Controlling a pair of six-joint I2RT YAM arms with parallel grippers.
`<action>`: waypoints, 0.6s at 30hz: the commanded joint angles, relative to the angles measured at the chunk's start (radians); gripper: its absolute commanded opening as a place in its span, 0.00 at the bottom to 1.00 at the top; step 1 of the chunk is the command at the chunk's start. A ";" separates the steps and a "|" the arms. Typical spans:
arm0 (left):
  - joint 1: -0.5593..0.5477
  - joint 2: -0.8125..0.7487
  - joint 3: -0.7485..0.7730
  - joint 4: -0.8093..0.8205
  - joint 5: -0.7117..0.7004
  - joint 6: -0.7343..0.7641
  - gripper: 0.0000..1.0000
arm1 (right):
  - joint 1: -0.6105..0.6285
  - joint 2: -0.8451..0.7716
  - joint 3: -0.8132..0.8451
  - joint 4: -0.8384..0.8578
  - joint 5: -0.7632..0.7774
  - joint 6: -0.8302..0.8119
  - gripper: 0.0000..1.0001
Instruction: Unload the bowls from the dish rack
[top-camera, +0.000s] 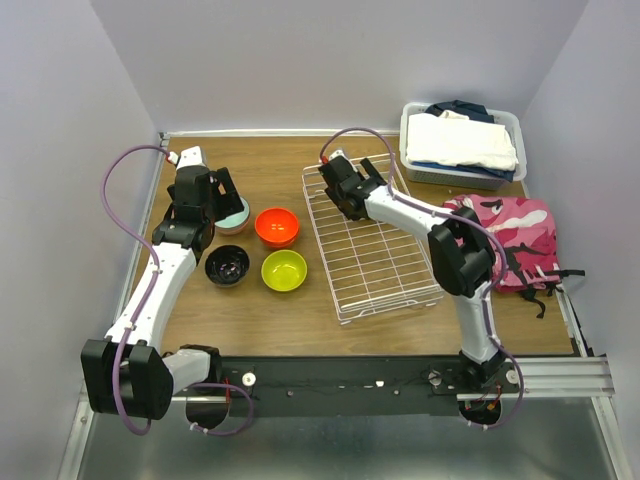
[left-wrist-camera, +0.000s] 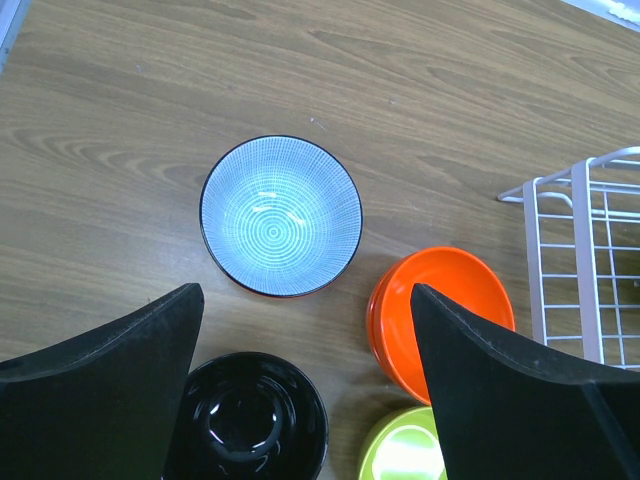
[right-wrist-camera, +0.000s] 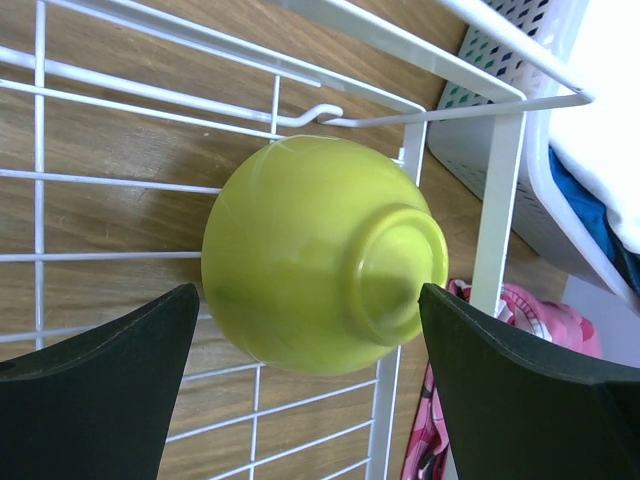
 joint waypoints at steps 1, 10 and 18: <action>-0.003 -0.016 0.011 0.000 -0.011 -0.005 0.93 | 0.003 0.037 -0.001 0.059 0.038 -0.035 0.98; -0.001 -0.017 0.011 0.000 -0.011 -0.005 0.93 | 0.005 0.093 -0.041 0.087 0.114 -0.095 0.99; -0.003 -0.014 0.011 0.000 -0.010 -0.005 0.93 | 0.014 0.139 -0.067 0.080 0.197 -0.136 0.99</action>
